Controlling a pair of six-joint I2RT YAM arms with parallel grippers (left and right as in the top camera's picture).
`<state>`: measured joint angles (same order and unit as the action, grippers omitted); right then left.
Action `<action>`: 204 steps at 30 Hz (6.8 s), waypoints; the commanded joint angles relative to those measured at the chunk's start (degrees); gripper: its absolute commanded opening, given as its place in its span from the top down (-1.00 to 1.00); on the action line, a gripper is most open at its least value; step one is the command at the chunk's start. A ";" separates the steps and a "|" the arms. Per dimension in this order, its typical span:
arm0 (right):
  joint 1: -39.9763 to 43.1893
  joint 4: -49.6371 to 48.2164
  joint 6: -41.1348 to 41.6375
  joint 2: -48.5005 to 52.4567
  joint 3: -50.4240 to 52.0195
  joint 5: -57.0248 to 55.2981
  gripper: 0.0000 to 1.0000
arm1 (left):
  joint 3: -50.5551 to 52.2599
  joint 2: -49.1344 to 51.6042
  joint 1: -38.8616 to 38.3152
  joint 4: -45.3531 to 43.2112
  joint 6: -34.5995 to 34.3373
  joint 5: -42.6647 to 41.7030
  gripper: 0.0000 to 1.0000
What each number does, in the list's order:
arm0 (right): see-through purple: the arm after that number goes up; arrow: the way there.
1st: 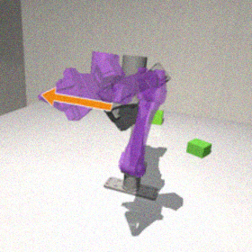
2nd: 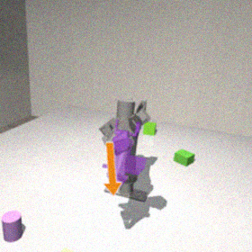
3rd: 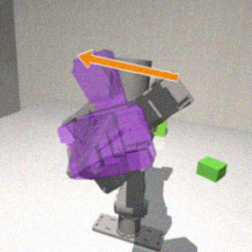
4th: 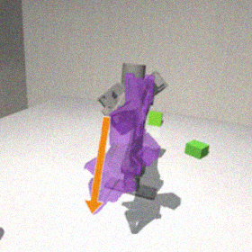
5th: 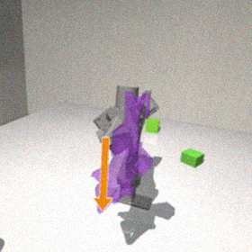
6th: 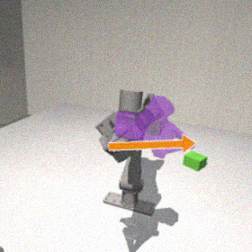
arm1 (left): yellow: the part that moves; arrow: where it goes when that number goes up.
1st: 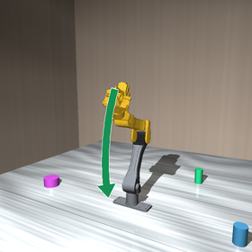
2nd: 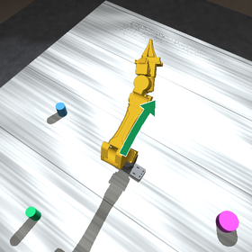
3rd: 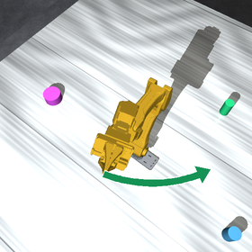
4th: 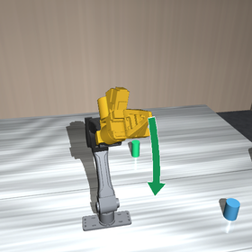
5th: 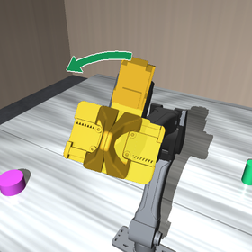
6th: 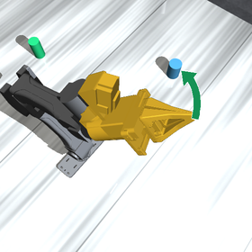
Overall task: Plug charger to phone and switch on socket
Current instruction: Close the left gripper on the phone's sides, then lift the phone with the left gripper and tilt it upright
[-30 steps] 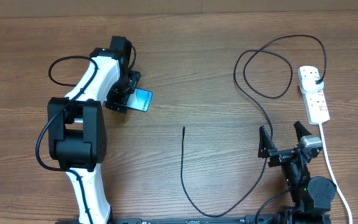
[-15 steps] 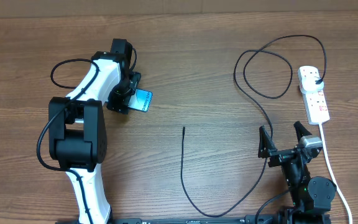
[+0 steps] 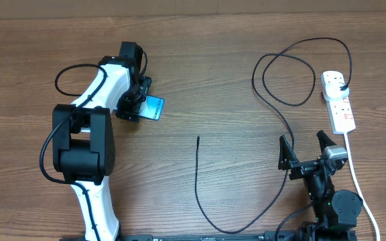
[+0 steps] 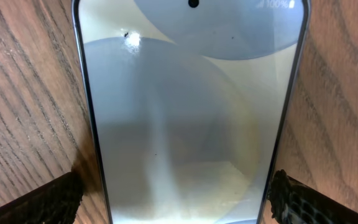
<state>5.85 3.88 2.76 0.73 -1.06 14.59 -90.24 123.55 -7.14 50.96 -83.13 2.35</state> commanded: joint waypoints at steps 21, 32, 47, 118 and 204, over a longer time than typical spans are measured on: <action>-0.37 -0.33 -0.22 -0.55 0.61 -0.61 -1.00 | 0.94 0.85 -0.57 2.03 -0.92 -2.47 -0.99; -0.37 -0.33 -0.22 -0.55 0.61 -0.61 -0.99 | 0.94 0.85 -0.55 -0.02 -1.07 0.13 -1.00; -0.37 -0.33 -0.22 -0.55 0.61 -0.61 -1.00 | 0.94 0.85 -0.55 2.36 0.85 0.17 -1.00; -0.37 -0.33 -0.22 -0.55 0.61 -0.61 -1.00 | 1.01 0.87 -0.50 1.25 0.83 -0.52 -1.00; -0.37 -0.33 -0.22 -0.55 0.61 -0.61 -1.00 | -9.05 -0.04 -0.28 9.60 4.42 -2.23 0.91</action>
<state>5.85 3.90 2.76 0.73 -1.06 14.59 -94.02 123.28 -7.40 58.46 -80.49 0.73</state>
